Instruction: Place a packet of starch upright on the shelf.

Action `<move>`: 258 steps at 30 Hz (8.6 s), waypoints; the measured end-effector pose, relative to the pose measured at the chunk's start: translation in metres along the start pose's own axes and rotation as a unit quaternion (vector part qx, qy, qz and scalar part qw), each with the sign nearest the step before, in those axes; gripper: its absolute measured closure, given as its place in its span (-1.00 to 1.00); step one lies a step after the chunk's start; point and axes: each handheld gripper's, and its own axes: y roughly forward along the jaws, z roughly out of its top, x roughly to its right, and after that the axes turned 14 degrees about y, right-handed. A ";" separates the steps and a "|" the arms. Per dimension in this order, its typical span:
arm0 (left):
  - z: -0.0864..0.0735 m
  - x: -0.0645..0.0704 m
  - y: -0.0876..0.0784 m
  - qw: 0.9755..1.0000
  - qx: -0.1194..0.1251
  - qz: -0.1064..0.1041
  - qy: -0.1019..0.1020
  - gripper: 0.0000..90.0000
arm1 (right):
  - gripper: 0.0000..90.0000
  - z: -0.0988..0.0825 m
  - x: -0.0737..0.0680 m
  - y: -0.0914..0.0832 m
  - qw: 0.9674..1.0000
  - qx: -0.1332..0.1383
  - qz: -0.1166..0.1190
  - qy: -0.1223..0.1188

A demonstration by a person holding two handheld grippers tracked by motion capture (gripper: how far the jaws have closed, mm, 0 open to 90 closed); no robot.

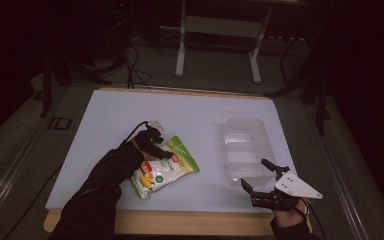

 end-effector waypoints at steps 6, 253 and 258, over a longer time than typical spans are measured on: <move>0.003 0.004 0.003 1.000 -0.020 -0.015 0.004 -0.44 | -0.77 0.000 0.000 0.001 1.000 -0.003 0.002 -0.002; -0.072 0.133 -0.078 0.961 0.267 0.063 -0.047 -1.00 | -0.70 0.063 0.095 0.043 0.980 -0.106 0.011 0.169; -0.073 0.134 -0.079 0.961 0.265 0.066 -0.045 -1.00 | -0.69 0.061 0.075 0.039 0.980 -0.092 0.038 0.174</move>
